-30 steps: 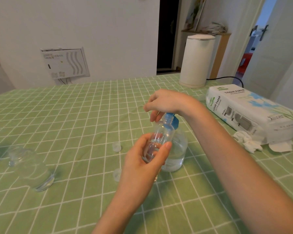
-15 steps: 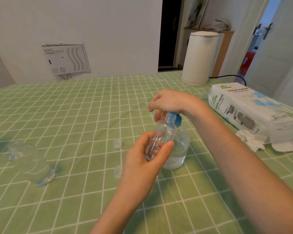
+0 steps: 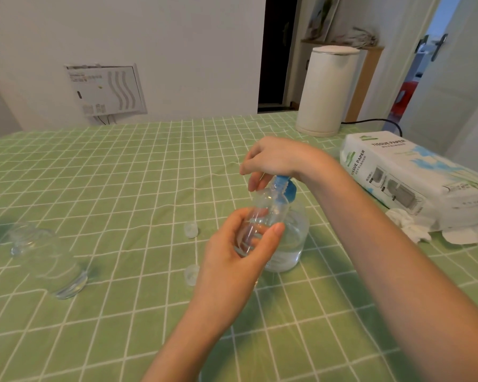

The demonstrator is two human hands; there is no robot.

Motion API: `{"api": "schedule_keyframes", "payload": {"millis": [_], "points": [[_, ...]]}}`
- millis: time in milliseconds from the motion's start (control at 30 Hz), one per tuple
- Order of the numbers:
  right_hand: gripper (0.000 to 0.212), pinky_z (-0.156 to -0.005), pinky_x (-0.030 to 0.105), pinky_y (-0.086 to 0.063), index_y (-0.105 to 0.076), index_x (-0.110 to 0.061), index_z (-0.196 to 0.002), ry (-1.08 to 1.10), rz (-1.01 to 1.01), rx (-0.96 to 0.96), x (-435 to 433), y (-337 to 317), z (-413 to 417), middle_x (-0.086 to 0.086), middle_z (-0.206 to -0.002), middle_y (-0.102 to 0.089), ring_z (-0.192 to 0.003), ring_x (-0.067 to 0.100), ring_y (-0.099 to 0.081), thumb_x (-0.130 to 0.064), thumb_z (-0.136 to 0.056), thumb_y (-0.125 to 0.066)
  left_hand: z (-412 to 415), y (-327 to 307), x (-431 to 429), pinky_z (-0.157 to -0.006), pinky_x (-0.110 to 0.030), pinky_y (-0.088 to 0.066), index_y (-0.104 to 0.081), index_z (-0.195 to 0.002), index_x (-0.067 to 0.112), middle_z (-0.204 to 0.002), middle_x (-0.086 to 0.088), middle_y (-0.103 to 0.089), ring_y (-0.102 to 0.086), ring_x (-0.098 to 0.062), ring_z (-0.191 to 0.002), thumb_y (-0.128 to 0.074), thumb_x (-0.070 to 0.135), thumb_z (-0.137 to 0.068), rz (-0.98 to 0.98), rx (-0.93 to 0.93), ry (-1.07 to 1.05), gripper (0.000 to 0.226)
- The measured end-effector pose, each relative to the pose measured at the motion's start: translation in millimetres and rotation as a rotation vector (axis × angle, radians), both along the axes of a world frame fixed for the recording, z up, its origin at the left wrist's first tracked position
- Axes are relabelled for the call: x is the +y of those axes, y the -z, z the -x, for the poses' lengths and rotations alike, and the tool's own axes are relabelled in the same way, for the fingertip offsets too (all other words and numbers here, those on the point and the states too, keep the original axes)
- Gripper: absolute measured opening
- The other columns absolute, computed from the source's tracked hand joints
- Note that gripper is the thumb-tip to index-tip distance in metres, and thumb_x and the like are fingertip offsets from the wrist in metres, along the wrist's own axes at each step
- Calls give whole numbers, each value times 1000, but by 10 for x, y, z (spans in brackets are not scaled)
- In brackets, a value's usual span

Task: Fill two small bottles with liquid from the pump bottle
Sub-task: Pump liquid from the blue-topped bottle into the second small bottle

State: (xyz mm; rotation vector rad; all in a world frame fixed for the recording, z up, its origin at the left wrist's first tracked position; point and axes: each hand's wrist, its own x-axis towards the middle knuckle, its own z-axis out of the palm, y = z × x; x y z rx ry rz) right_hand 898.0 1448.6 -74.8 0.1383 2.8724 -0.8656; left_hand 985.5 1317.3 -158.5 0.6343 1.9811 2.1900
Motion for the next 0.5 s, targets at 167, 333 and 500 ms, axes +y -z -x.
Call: {"api": "schedule_keyframes", "payload": {"millis": [167,333,500], "points": [[30,-97,49,-49,-64,1,-111,13,71,-14,5,68,-6,11,-91,-74,-106,38,-64,-19,-90,-58,-3,23,-10,-51,-8,-42,-63,-96,31,-70,17,-68,-57,7,-55,-63,43,-71,34,22,-8,29],[31,-97,49,-49,-63,2,-112,26,126,-10,-3,78,-21,5,-77,-72,-107,39,-63,-19,-90,-56,0,35,-7,-51,-9,-42,-63,-93,35,-76,14,-70,-57,6,-56,-62,49,-68,43,20,-20,28],[40,-95,46,-50,-58,6,-120,47,120,29,17,15,-14,7,-79,-73,-106,37,-63,-22,-91,-54,-2,-2,-4,-49,-7,-41,-64,-91,34,-74,14,-70,-57,7,-54,-63,47,-68,22,13,-12,26]]}}
